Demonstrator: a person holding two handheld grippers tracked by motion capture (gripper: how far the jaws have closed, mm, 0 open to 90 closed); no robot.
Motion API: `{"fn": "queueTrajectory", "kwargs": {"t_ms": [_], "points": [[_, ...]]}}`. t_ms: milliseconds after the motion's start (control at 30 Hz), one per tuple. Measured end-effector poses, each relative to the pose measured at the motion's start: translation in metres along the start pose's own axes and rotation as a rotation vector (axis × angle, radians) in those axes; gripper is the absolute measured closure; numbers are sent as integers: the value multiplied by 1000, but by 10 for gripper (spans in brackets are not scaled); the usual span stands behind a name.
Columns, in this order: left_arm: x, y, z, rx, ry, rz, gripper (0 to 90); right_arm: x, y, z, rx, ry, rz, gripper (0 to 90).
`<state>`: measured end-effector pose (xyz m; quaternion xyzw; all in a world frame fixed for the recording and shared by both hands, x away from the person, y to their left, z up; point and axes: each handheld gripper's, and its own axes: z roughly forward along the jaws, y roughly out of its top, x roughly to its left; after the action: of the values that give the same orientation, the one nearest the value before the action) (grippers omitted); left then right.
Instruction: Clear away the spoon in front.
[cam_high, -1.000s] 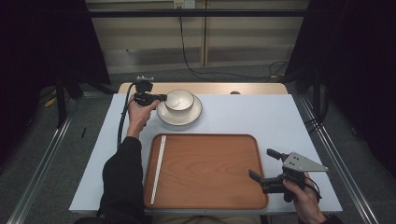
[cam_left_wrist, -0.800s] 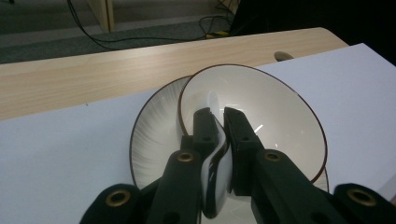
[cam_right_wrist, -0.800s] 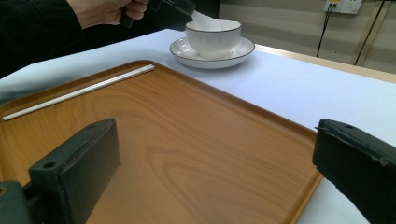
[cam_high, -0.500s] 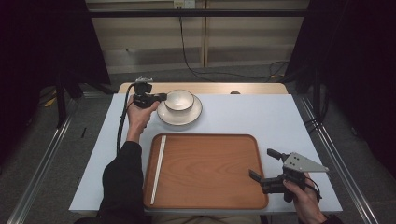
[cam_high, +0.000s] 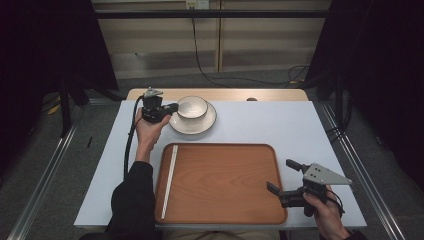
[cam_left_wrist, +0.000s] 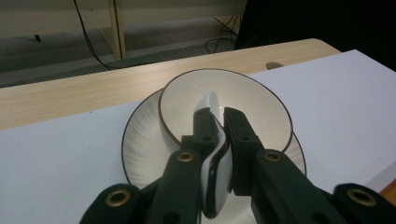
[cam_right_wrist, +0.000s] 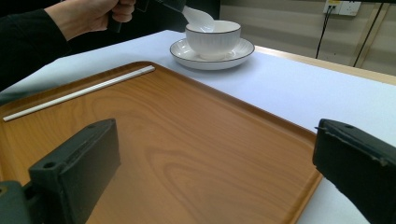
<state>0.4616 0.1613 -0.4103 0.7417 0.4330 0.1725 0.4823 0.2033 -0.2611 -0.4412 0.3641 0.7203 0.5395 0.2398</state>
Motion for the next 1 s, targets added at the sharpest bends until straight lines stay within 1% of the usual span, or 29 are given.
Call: {"fn": "queueTrajectory", "kwargs": {"t_ms": [33,67,100,167,200,300,333,367,433,500,533,567,600,633,767,800,833,867,900,933,1000], "points": [[-1,-1,-2,-8,-4,2,845,0,0,0,0,0,0,4],[-3,-1,-4,-8,4,2,845,0,0,0,-1,0,0,4],[-3,-1,-5,-19,-3,2,845,0,0,0,-1,1,0,4],[-5,-2,-9,-31,1,-4,845,1,0,0,-1,0,4,4],[-6,-2,-12,-42,-5,-7,845,0,0,0,-1,0,1,4],[-9,-4,-17,-53,-7,-5,845,0,0,0,-1,-1,0,4],[-9,-5,-19,-58,-6,-13,845,0,0,0,-1,-1,1,4],[-10,-5,-21,-69,-17,-15,845,0,0,0,-1,0,0,4],[-12,-7,-25,-78,-15,-16,845,0,0,0,-1,-1,1,4],[-15,-8,-30,-97,-36,-13,845,1,0,0,-3,0,4,4],[-17,-8,-33,-95,-43,-10,845,1,0,0,-3,0,4,4],[-19,-9,-35,-97,-40,-13,845,1,0,0,-4,0,3,4],[-19,-11,-38,-107,-47,-14,845,1,0,-1,-3,0,6,4],[-20,-12,-41,-110,-42,-12,845,1,0,-1,-3,0,6,4],[-24,-19,-49,-101,-46,7,845,1,0,-1,-4,-1,6,4],[-24,-21,-51,-102,-54,3,845,1,0,-1,-5,-3,3,4],[-26,-23,-52,-105,-43,-4,845,1,0,-1,-5,-4,6,4],[-26,-25,-54,-95,-43,11,844,1,0,-1,-4,-2,7,4],[-27,-27,-55,-95,-44,6,845,1,0,-1,-3,0,7,4],[-28,-28,-56,-91,-37,10,845,1,0,-1,-3,0,7,4],[-31,-31,-59,-99,-41,11,845,1,0,-1,-4,-2,6,4]]}}
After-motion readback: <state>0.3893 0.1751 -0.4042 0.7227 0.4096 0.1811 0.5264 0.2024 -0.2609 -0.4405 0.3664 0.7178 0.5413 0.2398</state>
